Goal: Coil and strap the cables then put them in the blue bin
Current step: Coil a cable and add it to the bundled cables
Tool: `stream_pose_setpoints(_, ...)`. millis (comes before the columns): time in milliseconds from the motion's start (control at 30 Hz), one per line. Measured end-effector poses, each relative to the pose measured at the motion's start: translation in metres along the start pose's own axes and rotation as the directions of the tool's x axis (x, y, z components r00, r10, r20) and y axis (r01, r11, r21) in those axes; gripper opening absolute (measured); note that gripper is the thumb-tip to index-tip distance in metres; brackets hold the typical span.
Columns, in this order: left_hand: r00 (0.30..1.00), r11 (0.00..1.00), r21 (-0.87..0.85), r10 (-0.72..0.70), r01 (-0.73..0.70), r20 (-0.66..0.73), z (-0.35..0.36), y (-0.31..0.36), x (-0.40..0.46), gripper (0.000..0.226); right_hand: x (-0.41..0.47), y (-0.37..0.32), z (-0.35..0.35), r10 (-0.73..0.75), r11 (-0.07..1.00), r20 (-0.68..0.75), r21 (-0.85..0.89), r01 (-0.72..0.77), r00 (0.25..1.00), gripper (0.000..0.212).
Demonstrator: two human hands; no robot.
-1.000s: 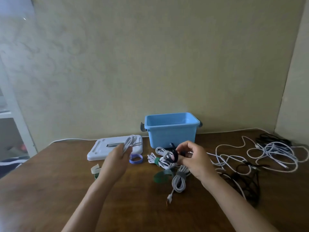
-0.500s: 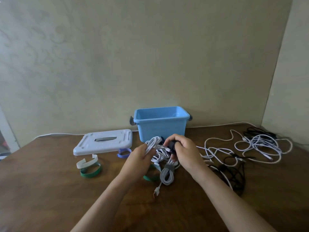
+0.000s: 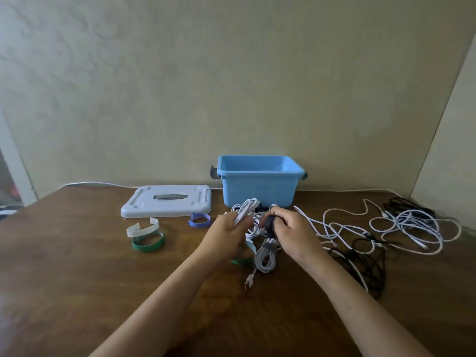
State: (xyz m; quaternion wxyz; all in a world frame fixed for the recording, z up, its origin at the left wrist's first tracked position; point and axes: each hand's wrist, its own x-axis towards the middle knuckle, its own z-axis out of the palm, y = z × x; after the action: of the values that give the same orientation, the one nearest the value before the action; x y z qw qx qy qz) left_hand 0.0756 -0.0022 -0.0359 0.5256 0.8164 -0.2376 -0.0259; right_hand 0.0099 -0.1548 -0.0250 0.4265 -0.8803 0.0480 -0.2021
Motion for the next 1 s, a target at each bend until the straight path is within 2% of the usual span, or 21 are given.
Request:
stream_pose_setpoints(100, 0.999, 0.988, -0.155, -0.017, 0.022, 0.031, -0.001, 0.003, -0.003, 0.044, -0.001, -0.002, 0.001, 0.009, 1.000, 0.017, -0.014, -0.008, 1.000, 0.024)
stream_pose_setpoints(267, 0.992, 0.977, -0.212, 0.048, -0.023, 0.113, -0.001, 0.007, -0.008, 0.064, -0.003, -0.005, 0.003, 0.050, 0.998, 0.081, -0.030, -0.048, 0.995, 0.018)
stream_pose_setpoints(367, 0.990, 0.983, -0.184, 0.037, -0.012, 0.133, -0.002, 0.007, -0.010, 0.050, -0.002, -0.005, 0.004, 0.079, 0.993, 0.126, -0.092, -0.068, 0.989, 0.013)
stream_pose_setpoints(500, 0.990, 0.976, -0.213, -0.003, 0.033, 0.143, -0.007, 0.004, -0.009, 0.026, -0.002, -0.006, 0.000, 0.126, 0.986, 0.216, 0.083, -0.147, 0.968, 0.024)
stream_pose_setpoints(667, 0.986, 0.996, -0.087, -0.014, 0.029, 0.163, -0.009, 0.004, -0.008, 0.019, -0.001, -0.004, -0.002, 0.198, 0.948, 0.330, 0.176, -0.267, 0.923, 0.023)
stream_pose_setpoints(733, 0.990, 1.000, -0.024, 0.004, -0.001, 0.140, -0.010, 0.004, -0.007, 0.015, -0.001, -0.004, -0.003, 0.163, 0.962, 0.320, 0.161, -0.223, 0.933, 0.021)
stream_pose_setpoints(800, 0.993, 0.992, 0.105, 0.067, -0.077, 0.092, -0.010, 0.002, -0.005, 0.015, -0.001, -0.003, -0.002, 0.099, 0.993, 0.253, 0.043, -0.113, 0.962, 0.011)
stream_pose_setpoints(867, 0.992, 0.971, 0.207, 0.106, -0.119, 0.069, -0.011, 0.000, -0.004, 0.018, 0.002, 0.003, -0.001, 0.071, 0.996, 0.201, -0.060, -0.060, 0.977, 0.021)
stream_pose_setpoints(933, 0.993, 0.967, 0.231, 0.102, -0.112, 0.054, -0.011, -0.003, -0.002, 0.021, 0.004, 0.005, -0.001, 0.050, 0.998, 0.171, -0.036, -0.045, 0.984, 0.021)
stream_pose_setpoints(1000, 0.996, 0.968, 0.232, 0.092, -0.093, 0.015, -0.013, -0.004, -0.001, 0.028, 0.004, 0.007, -0.004, 0.027, 0.994, 0.180, 0.095, -0.045, 0.983, 0.012)
